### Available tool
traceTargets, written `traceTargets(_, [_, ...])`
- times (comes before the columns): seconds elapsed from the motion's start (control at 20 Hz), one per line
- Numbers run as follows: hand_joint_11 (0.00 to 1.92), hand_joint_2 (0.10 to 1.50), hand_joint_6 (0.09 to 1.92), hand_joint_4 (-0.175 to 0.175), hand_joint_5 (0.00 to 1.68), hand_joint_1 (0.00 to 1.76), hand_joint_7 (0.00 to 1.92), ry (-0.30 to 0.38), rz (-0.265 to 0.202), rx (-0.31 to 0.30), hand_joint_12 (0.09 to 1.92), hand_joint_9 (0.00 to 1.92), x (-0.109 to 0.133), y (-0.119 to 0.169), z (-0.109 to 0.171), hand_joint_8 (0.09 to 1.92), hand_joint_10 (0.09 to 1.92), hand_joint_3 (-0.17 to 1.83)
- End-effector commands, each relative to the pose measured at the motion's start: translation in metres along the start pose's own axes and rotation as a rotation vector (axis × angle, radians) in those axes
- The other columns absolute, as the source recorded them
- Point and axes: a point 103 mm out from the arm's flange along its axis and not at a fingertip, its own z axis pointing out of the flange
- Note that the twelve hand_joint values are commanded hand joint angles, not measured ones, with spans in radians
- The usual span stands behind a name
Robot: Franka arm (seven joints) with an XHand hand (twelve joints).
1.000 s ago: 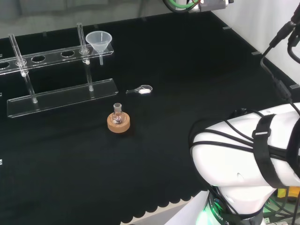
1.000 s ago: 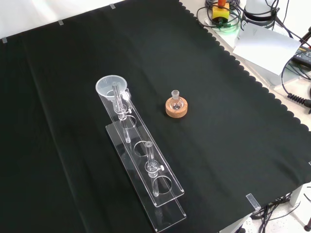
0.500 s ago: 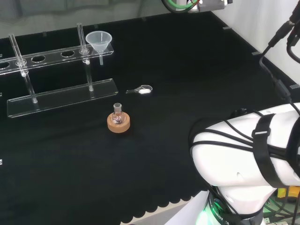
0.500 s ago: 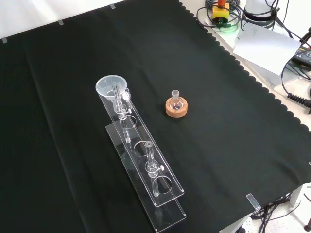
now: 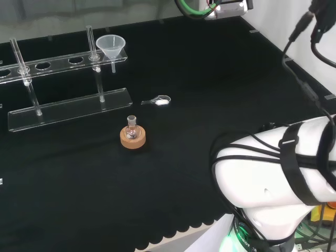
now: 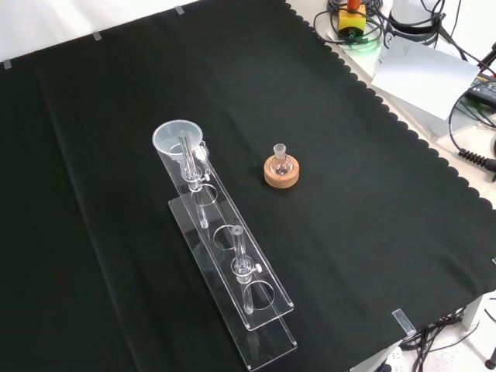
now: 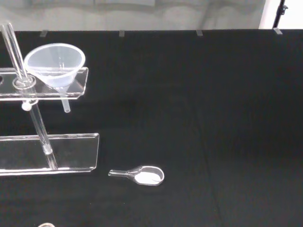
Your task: Pick up the funnel from the transparent funnel stand.
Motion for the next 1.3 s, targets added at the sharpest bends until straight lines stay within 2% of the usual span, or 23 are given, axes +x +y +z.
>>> traceTargets(0.05, [0.02, 1.22, 0.09, 0.000, 0.28, 0.00, 0.08, -0.007, -0.015, 0.036, 1.35, 0.23, 0.005, 0.055, 0.030, 0.53, 0.61, 0.38])
traceTargets(0.15, [0.02, 1.22, 0.09, -0.001, 0.28, 0.00, 0.08, -0.007, -0.031, 0.034, 1.35, 0.23, 0.008, 0.074, 0.039, 0.53, 0.61, 0.38])
traceTargets(0.25, [0.01, 1.22, 0.09, -0.001, 0.28, 0.00, 0.08, 0.020, -0.074, 0.048, 1.35, 0.23, 0.014, 0.094, 0.044, 0.53, 0.61, 0.37])
traceTargets(0.5, [0.00, 1.21, 0.09, -0.004, 0.27, 0.00, 0.08, 0.006, -0.132, 0.076, 1.35, 0.22, 0.040, 0.125, 0.059, 0.53, 0.61, 0.36])
traceTargets(0.8, [0.00, 1.20, 0.09, -0.008, 0.26, 0.00, 0.08, -0.020, -0.186, 0.123, 1.35, 0.22, 0.074, 0.143, 0.081, 0.52, 0.60, 0.35])
traceTargets(1.05, [0.00, 1.19, 0.09, -0.011, 0.26, 0.01, 0.08, -0.027, -0.214, 0.162, 1.35, 0.21, 0.092, 0.155, 0.097, 0.52, 0.61, 0.34])
traceTargets(1.3, [0.00, 1.08, 0.09, -0.021, 0.23, 0.19, 0.09, -0.049, -0.242, 0.220, 1.37, 0.22, 0.108, 0.165, 0.108, 0.55, 0.64, 0.27])
